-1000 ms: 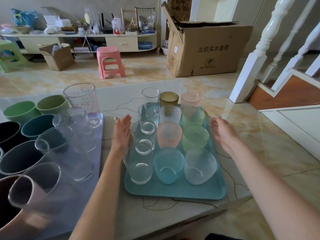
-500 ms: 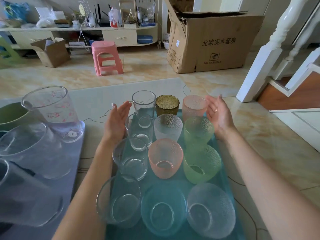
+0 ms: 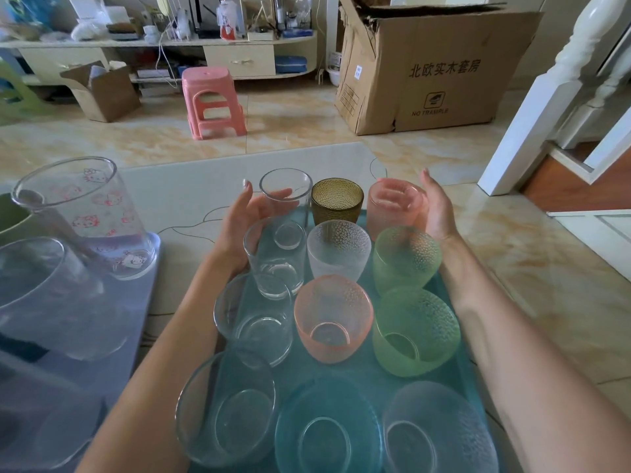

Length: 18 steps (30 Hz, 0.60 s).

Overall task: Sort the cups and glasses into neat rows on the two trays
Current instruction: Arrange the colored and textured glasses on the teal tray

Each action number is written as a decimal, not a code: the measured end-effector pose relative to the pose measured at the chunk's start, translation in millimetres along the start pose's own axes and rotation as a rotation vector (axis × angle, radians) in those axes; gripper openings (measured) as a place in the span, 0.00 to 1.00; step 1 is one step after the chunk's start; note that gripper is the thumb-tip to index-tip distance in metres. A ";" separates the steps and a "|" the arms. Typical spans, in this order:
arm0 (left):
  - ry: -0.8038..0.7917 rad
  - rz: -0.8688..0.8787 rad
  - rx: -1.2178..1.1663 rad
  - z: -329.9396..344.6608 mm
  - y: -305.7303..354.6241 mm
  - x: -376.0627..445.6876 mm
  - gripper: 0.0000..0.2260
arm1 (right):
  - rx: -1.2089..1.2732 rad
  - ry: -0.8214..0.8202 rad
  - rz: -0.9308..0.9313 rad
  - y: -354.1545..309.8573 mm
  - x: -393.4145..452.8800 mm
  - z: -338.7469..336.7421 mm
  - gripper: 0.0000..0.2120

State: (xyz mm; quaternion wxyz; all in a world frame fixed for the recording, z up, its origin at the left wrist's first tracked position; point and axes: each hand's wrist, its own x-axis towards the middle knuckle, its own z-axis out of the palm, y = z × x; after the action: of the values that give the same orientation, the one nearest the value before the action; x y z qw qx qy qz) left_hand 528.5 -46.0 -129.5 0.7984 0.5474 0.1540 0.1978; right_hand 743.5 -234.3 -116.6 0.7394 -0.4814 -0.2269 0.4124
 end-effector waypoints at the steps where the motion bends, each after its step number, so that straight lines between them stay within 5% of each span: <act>1: -0.005 -0.001 0.008 -0.2 -1.1 0.8 0.31 | 0.020 -0.003 -0.003 0.9 0.6 -0.8 0.28; 7: 0.004 0.002 0.036 1.0 -1.9 2.1 0.31 | -0.065 -0.081 -0.027 2.3 0.7 -1.0 0.26; 18: -0.076 -0.099 0.181 7.2 17.1 14.9 0.44 | -0.040 -0.204 0.178 -7.9 21.1 -10.0 0.41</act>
State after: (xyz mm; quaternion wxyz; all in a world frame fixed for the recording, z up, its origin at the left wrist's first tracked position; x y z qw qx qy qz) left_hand 542.3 -39.1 -111.5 0.7599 0.6160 0.1677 0.1225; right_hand 765.7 -223.6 -115.2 0.6631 -0.4700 -0.2655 0.5185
